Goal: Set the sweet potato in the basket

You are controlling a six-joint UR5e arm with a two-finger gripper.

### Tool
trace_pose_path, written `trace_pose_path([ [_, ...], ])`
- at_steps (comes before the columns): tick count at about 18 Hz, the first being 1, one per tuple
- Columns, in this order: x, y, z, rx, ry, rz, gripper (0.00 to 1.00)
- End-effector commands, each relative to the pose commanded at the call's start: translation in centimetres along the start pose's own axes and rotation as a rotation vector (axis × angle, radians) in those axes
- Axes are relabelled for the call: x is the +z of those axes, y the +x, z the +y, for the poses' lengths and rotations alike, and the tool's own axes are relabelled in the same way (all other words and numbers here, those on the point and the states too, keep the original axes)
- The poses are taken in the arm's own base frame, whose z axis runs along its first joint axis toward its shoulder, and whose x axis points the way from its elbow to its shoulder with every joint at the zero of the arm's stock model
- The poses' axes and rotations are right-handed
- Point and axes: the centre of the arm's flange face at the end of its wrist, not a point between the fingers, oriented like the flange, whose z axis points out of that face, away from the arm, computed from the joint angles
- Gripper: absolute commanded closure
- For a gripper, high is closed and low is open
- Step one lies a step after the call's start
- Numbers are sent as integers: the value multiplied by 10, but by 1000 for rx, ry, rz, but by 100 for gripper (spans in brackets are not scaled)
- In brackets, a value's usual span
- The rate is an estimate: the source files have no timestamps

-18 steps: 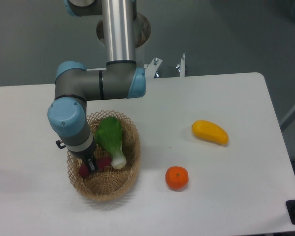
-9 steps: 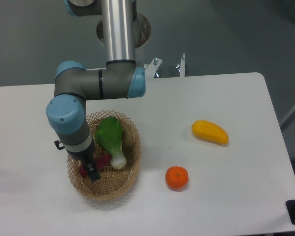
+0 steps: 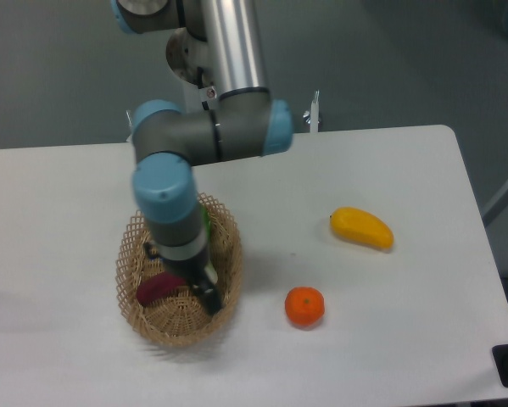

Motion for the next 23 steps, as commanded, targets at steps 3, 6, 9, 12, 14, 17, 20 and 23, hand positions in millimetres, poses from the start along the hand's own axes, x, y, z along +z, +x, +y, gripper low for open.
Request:
trace_pose_path([
  [3,-1,-20,32,-50,-5,0,0],
  [6,-5,-37,65,-49,-12,-8,0],
  [9,-7,-51,96,-41,-24,-8,0],
  [12,-4,-60,124,-26,-38,-1,0],
  [14,-5,-65,142,-29,-40,-1,0],
  [17,-7,-73,172,-18,-48,18,0],
  [20,-8,-78,190,-13,-52,24,0],
  [23,-8,-83,203,-8,-53,23,0],
])
